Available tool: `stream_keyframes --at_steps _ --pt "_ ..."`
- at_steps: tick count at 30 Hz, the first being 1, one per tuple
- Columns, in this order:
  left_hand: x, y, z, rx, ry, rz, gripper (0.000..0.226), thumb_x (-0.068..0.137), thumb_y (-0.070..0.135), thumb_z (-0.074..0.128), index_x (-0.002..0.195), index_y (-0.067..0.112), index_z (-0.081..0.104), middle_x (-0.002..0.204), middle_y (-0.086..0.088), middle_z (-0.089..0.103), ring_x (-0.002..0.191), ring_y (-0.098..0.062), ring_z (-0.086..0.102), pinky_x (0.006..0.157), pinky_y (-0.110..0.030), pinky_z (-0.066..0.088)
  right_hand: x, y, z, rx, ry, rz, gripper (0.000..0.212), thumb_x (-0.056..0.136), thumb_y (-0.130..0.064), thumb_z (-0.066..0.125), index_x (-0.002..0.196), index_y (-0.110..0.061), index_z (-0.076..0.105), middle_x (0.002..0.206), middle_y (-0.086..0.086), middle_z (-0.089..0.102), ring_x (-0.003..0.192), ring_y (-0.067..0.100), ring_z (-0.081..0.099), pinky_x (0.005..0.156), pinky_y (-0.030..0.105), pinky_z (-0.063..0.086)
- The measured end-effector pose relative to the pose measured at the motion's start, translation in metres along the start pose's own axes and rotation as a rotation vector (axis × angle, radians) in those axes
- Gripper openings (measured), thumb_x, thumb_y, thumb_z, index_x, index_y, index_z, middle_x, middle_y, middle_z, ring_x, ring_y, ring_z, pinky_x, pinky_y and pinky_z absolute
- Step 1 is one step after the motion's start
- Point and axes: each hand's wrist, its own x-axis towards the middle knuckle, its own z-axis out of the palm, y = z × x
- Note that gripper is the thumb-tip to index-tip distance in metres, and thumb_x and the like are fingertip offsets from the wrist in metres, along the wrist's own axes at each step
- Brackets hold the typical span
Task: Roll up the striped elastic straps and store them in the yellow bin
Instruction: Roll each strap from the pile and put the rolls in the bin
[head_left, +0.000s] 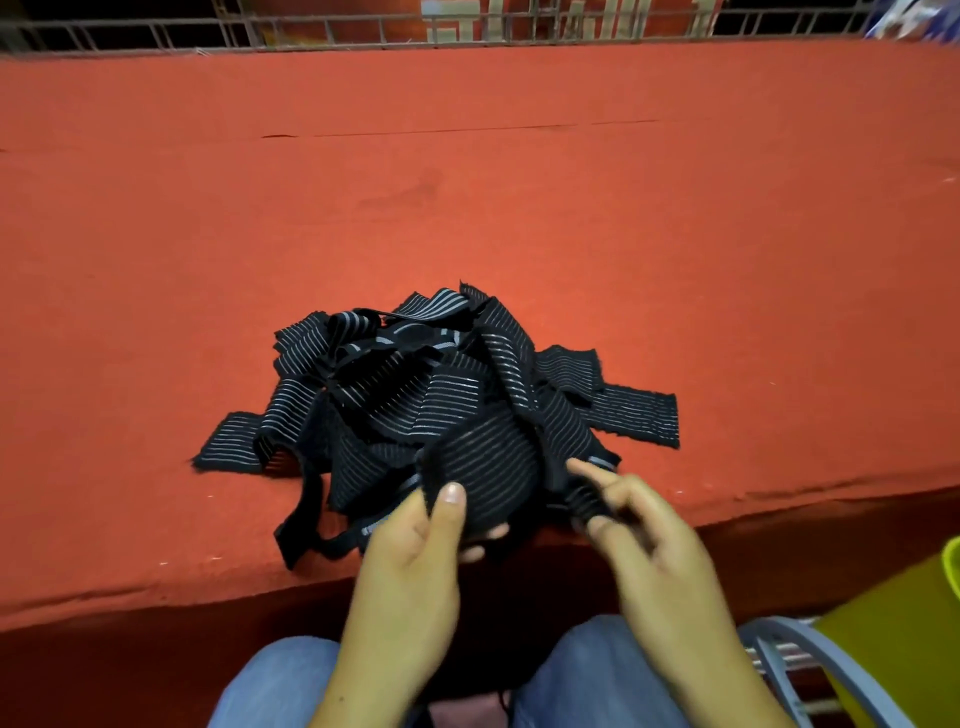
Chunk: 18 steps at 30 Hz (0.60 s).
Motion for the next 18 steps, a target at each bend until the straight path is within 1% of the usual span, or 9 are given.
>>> stream_keyframes --at_steps 2,5,6,8,10,12,15,17,18 --pt "0.006 -0.005 -0.012 -0.058 0.103 -0.036 0.033 0.109 0.019 0.044 0.1 0.022 0.075 0.098 0.003 0.081 0.092 -0.015 0.077 0.078 -0.035 0.057 0.007 0.001 -0.009 0.279 0.13 0.111 0.021 0.096 -0.003 0.05 0.08 -0.011 0.061 0.105 -0.006 0.078 0.111 0.016 0.066 0.107 0.048 0.056" --pt "0.011 -0.011 -0.03 -0.037 0.129 -0.032 0.03 0.109 0.02 0.048 0.106 0.029 0.077 0.107 0.006 0.08 0.105 -0.014 0.074 0.089 -0.042 0.056 0.016 -0.003 -0.023 0.516 0.257 0.209 0.035 0.101 0.009 0.035 0.084 0.001 0.063 0.087 0.008 0.075 0.097 0.026 0.067 0.081 0.036 0.066" --pt "0.012 -0.012 -0.032 -0.023 0.122 -0.03 0.03 0.109 0.019 0.049 0.107 0.032 0.077 0.108 0.008 0.079 0.107 -0.013 0.073 0.09 -0.042 0.056 0.019 -0.004 -0.024 0.473 0.251 0.214 0.032 0.103 0.006 0.038 0.085 -0.002 0.064 0.085 0.009 0.074 0.092 0.026 0.068 0.077 0.037 0.066" --pt "0.011 -0.014 -0.03 -0.038 0.11 -0.062 0.029 0.107 0.013 0.05 0.109 0.029 0.074 0.107 0.011 0.079 0.103 -0.01 0.074 0.08 -0.033 0.059 0.026 -0.003 -0.02 0.239 0.217 0.206 0.025 0.105 -0.015 0.054 0.081 -0.013 0.061 0.075 0.008 0.068 0.074 0.022 0.061 0.069 0.04 0.058" --pt "0.009 -0.013 -0.026 -0.036 0.084 -0.074 0.028 0.105 0.008 0.052 0.113 0.028 0.07 0.104 0.013 0.079 0.097 -0.007 0.074 0.067 -0.025 0.059 0.036 -0.002 -0.011 -0.038 0.162 0.162 0.025 0.101 -0.033 0.066 0.086 -0.014 0.059 0.06 0.0 0.056 0.056 0.014 0.044 0.054 0.028 0.039" --pt "0.006 -0.013 -0.024 -0.014 0.05 -0.07 0.031 0.104 0.006 0.053 0.117 0.031 0.067 0.105 0.013 0.079 0.096 -0.007 0.074 0.065 -0.025 0.058 0.048 -0.008 0.0 -0.193 0.101 0.077 0.017 0.096 -0.036 0.072 0.095 -0.023 0.062 0.05 -0.006 0.05 0.045 0.006 0.038 0.051 0.027 0.032" --pt "0.002 -0.009 -0.024 0.014 0.015 -0.068 0.036 0.104 0.006 0.053 0.125 0.034 0.063 0.11 0.016 0.077 0.097 -0.003 0.073 0.066 -0.026 0.059 0.067 -0.015 0.021 -0.389 -0.01 0.05 0.034 0.087 -0.052 0.078 0.113 -0.04 0.059 0.048 -0.012 0.052 0.049 0.002 0.05 0.053 0.019 0.037" --pt "0.0 -0.008 -0.025 0.03 -0.005 -0.063 0.039 0.104 0.006 0.053 0.131 0.033 0.06 0.112 0.019 0.076 0.098 -0.001 0.072 0.068 -0.025 0.059 0.076 -0.014 0.031 -0.5 -0.04 0.045 0.056 0.081 -0.059 0.082 0.126 -0.037 0.058 0.055 -0.014 0.054 0.058 -0.002 0.055 0.056 0.014 0.039" --pt "-0.001 -0.008 -0.025 0.037 -0.013 -0.062 0.04 0.104 0.006 0.053 0.134 0.033 0.059 0.112 0.019 0.076 0.1 0.0 0.072 0.068 -0.024 0.058 0.08 -0.013 0.035 -0.547 -0.03 0.025 0.057 0.081 -0.055 0.085 0.126 -0.03 0.061 0.059 -0.015 0.054 0.061 -0.003 0.055 0.057 0.011 0.04"
